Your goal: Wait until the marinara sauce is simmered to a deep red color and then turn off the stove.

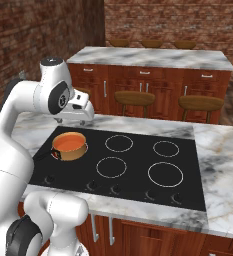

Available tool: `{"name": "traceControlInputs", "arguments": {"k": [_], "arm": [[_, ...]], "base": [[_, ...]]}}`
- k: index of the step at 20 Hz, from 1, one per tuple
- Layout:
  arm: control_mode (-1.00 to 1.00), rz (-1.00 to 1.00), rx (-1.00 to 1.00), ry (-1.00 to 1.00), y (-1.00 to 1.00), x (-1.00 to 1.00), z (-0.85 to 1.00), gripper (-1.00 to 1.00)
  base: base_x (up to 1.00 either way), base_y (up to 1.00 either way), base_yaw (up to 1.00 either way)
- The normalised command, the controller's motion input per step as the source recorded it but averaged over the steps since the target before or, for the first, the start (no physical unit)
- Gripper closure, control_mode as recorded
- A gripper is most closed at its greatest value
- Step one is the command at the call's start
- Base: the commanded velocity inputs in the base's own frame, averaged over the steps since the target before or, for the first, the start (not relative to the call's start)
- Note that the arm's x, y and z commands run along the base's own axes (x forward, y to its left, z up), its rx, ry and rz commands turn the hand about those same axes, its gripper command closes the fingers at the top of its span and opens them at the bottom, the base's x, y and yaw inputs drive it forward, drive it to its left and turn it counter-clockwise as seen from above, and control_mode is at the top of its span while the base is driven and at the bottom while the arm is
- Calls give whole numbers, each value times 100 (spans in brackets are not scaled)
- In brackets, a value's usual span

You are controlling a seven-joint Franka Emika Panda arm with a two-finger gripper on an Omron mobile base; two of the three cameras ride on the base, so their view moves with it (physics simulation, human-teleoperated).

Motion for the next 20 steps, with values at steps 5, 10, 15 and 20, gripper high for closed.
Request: {"name": "traceControlInputs", "arguments": {"k": [5,10,15,20], "arm": [[-100,0,0,0,0,0,0,-100],[-100,0,0,0,0,0,0,-100],[-100,0,0,0,0,0,0,-100],[-100,0,0,0,0,0,0,-100]], "base": [[0,0,0],[0,0,0],[0,0,0],[0,0,0]]}}
